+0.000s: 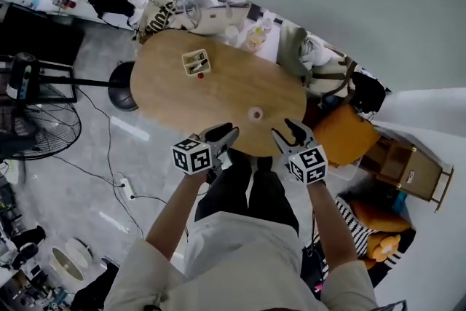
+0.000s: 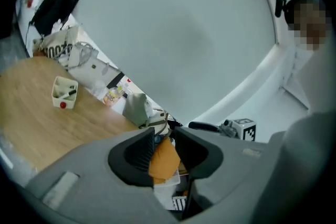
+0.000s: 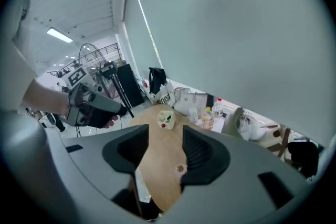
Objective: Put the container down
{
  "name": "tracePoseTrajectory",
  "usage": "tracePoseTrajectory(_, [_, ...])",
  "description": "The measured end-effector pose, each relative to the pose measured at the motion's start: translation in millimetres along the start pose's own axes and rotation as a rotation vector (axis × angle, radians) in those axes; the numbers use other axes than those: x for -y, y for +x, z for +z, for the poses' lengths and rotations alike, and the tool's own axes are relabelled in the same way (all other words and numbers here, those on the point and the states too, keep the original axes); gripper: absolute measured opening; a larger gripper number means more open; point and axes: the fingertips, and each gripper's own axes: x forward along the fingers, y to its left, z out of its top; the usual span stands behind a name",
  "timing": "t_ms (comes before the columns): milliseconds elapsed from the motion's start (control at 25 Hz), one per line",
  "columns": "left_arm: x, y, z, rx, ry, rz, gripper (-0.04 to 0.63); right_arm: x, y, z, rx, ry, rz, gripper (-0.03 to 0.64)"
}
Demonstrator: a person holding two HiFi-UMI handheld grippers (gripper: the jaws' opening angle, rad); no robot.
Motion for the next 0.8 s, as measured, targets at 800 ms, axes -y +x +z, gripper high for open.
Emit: tracePoseTrajectory(800, [241, -107, -25, 0.219, 0.277, 0.217, 0.026, -76, -259, 64, 0.149, -0.112, 0.013, 0.008])
